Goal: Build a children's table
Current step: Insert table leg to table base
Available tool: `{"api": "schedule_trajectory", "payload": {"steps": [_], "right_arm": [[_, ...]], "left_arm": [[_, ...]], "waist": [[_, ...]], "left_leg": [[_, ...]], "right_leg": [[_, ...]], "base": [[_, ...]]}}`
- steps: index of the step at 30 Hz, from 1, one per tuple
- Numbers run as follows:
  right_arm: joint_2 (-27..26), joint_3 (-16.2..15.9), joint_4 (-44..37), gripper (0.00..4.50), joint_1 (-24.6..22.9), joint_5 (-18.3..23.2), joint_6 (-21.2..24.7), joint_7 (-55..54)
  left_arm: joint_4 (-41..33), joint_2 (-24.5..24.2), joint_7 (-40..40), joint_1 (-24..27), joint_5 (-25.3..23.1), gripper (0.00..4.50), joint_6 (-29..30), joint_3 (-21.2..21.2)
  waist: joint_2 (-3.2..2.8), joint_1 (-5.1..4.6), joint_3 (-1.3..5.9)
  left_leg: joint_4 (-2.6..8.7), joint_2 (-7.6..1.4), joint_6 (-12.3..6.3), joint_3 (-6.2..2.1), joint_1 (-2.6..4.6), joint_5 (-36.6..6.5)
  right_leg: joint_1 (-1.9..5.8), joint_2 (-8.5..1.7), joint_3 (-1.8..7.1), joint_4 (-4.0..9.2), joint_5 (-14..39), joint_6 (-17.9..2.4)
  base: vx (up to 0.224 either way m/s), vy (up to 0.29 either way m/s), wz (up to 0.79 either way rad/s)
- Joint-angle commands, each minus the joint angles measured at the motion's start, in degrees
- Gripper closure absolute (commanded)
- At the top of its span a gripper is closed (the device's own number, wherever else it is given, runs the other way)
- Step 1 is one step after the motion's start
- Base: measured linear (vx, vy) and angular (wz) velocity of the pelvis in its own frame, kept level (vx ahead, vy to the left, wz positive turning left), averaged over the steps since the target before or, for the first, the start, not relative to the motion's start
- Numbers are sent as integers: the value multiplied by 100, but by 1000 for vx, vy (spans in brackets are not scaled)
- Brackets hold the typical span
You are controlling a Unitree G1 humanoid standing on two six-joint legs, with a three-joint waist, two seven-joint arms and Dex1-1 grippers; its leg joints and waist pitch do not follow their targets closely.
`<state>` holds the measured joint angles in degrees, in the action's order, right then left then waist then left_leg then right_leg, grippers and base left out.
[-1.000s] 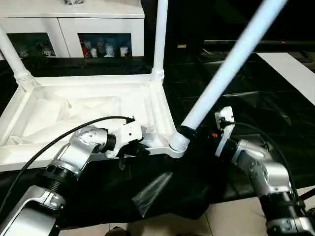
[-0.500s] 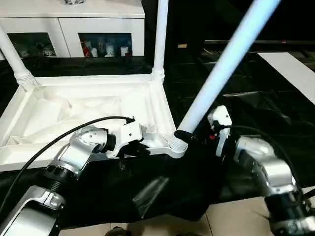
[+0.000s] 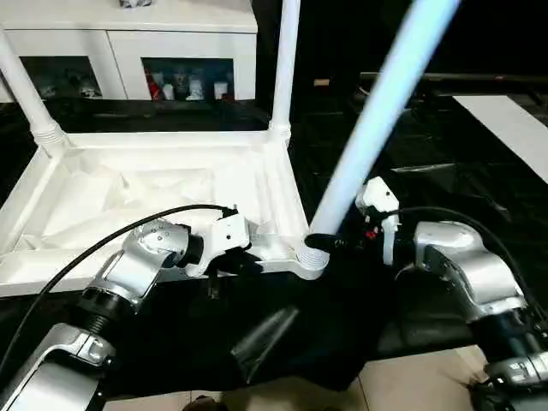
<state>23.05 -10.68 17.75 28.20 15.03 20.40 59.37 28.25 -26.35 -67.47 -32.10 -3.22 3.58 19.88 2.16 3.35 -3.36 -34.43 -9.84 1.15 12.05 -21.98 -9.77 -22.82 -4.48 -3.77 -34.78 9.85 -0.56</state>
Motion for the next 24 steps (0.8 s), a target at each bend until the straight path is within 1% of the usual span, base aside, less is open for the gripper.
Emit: {"api": "schedule_trajectory", "payload": {"steps": [1,3,5,6,7,8,10,13,15,16,17,19,21,22,24], "right_arm": [[-29,-384,557,266,-132,-261,140,163],[-50,-391,666,266,-49,-272,95,181],[-97,-433,938,266,129,-346,-42,256],[-96,-468,1001,266,174,-370,-81,327],[-94,-481,1019,266,187,-377,-92,354],[-93,-503,1072,266,221,-384,-105,428],[-92,-532,1145,266,258,-393,-114,534],[-104,-563,1214,266,266,-433,-171,573],[-136,-592,1304,266,278,-471,-260,556],[-158,-608,1325,266,269,-486,-285,538],[-187,-623,1368,266,257,-506,-316,520],[-203,-633,1405,266,246,-524,-347,511],[-224,-666,1530,266,210,-614,-434,533],[-207,-716,1589,266,169,-680,-524,605],[-187,-726,1617,266,131,-687,-559,682]], "left_arm": [[-78,85,-38,-124,207,450,-226,-151],[-95,80,-99,-130,234,450,-236,-146],[-130,57,-224,-140,265,450,-246,-117],[-127,53,-225,-147,256,450,-259,-112],[-122,52,-219,-150,251,450,-264,-111],[-112,51,-206,-156,240,450,-273,-112],[-99,49,-195,-161,231,450,-279,-113],[-108,39,-203,-154,234,450,-272,-116],[-122,37,-219,-143,236,450,-266,-115],[-127,39,-226,-139,238,450,-265,-115],[-130,43,-233,-138,243,450,-265,-116],[-132,47,-241,-138,250,450,-268,-117],[-128,55,-269,-141,265,450,-279,-113],[-124,56,-295,-145,271,450,-285,-105],[-132,48,-344,-141,283,450,-289,-95]], "waist": [[26,-30,323],[27,-45,324],[48,-65,332],[44,-69,336],[56,-80,328],[60,-80,329],[67,-83,335],[57,-81,343],[56,-82,344],[61,-83,346],[46,-84,341],[53,-98,337],[35,-105,337],[46,-114,334],[46,-121,334]], "left_leg": [[434,-391,171,-267,201,-2032],[450,-398,210,-279,203,-2109],[442,-392,231,-285,200,-2187],[435,-391,235,-286,204,-2202],[437,-391,233,-290,187,-2204],[436,-394,233,-288,202,-2213],[436,-399,223,-288,210,-2200],[445,-405,218,-280,201,-2149],[444,-402,218,-274,199,-2147],[445,-403,220,-277,195,-2151],[447,-401,223,-278,199,-2180],[448,-399,246,-284,205,-2261],[443,-399,266,-292,214,-2331],[446,-398,278,-299,213,-2387],[444,-398,280,-299,217,-2423]], "right_leg": [[75,-513,293,593,3111,-720],[74,-501,287,590,3116,-703],[75,-509,282,589,3157,-704],[65,-515,283,586,3170,-718],[76,-517,285,592,3201,-716],[63,-514,287,599,3227,-703],[63,-511,288,592,3168,-728],[72,-502,298,562,2925,-811],[73,-498,297,559,2877,-833],[77,-503,295,557,2886,-835],[72,-498,297,561,2899,-839],[68,-498,288,571,3002,-819],[58,-507,289,581,3093,-799],[57,-505,287,592,3172,-765],[51,-506,286,601,3201,-758]], "base": [[0,0,0],[0,0,0],[0,0,0],[0,0,0],[0,0,0],[0,0,0],[0,0,0],[0,0,0],[0,0,0],[0,0,0],[0,0,0],[0,0,0],[0,0,0],[0,0,0],[0,0,0]]}}
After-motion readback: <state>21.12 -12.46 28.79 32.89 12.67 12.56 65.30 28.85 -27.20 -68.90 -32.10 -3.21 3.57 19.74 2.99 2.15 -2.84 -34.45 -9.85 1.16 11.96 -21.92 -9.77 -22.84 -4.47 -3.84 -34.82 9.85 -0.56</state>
